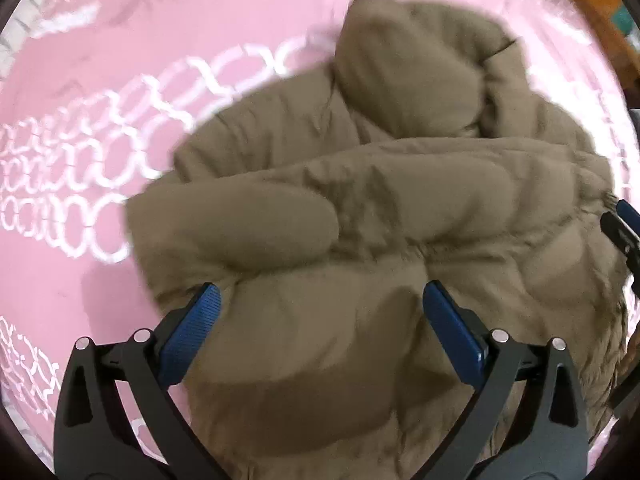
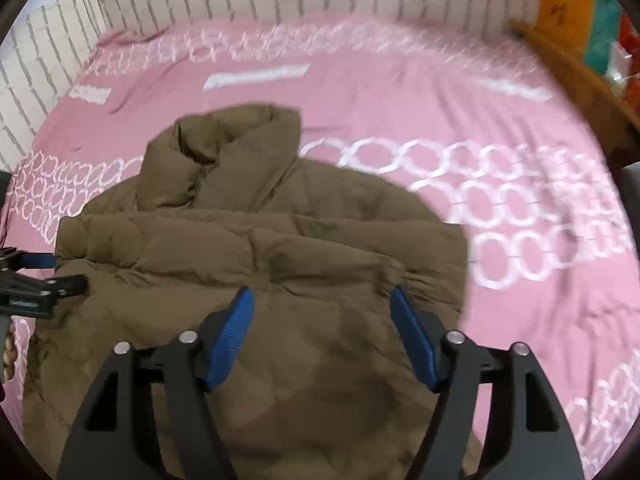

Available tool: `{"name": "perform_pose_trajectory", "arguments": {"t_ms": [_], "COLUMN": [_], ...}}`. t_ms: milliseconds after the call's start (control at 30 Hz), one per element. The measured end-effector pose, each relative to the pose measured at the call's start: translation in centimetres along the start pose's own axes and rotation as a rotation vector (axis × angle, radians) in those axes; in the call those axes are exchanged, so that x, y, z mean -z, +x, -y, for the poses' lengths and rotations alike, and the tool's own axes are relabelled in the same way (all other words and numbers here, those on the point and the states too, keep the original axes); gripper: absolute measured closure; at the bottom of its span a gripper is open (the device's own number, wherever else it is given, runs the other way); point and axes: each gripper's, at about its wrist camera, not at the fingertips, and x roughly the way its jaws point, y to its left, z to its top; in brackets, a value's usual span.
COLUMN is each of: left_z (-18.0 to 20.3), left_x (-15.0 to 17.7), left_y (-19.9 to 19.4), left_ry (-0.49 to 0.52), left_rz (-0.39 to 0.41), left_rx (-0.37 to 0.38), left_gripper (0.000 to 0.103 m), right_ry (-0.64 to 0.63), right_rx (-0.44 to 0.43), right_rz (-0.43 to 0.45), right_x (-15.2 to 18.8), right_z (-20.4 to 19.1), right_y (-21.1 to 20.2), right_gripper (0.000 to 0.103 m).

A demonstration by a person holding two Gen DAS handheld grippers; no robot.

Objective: Fold large clothes

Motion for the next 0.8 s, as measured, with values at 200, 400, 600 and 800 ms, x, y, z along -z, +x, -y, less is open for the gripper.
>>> {"name": "perform_pose_trajectory", "arguments": {"t_ms": [200,400,600,800], "left_z": [1.0,1.5,1.1,1.9], "left_x": [5.9,6.3,5.6,4.6], "left_y": [-2.3,1.1,2.9,4.4], "left_ry": [-0.010,0.041,0.048,0.047], "left_rz": [0.074,0.029,0.002,-0.011], "left_rx": [0.056,-0.008,0.021,-0.007], "left_gripper": [0.003,0.003,0.003,0.003], "right_ry": [-0.055,-0.081,-0.056,-0.069], "right_rx": [-0.001,0.015,0.028,0.049], "right_rz": [-0.005,-0.093,-0.119,-0.124], "right_x": [2.8,4.5,4.2,4.1], "right_z": [-0.1,-0.1,-0.2,-0.6], "right_y": [-1.2,2.2,5.2,6.1], "right_gripper": [0.029,0.029,0.024,0.021]}}
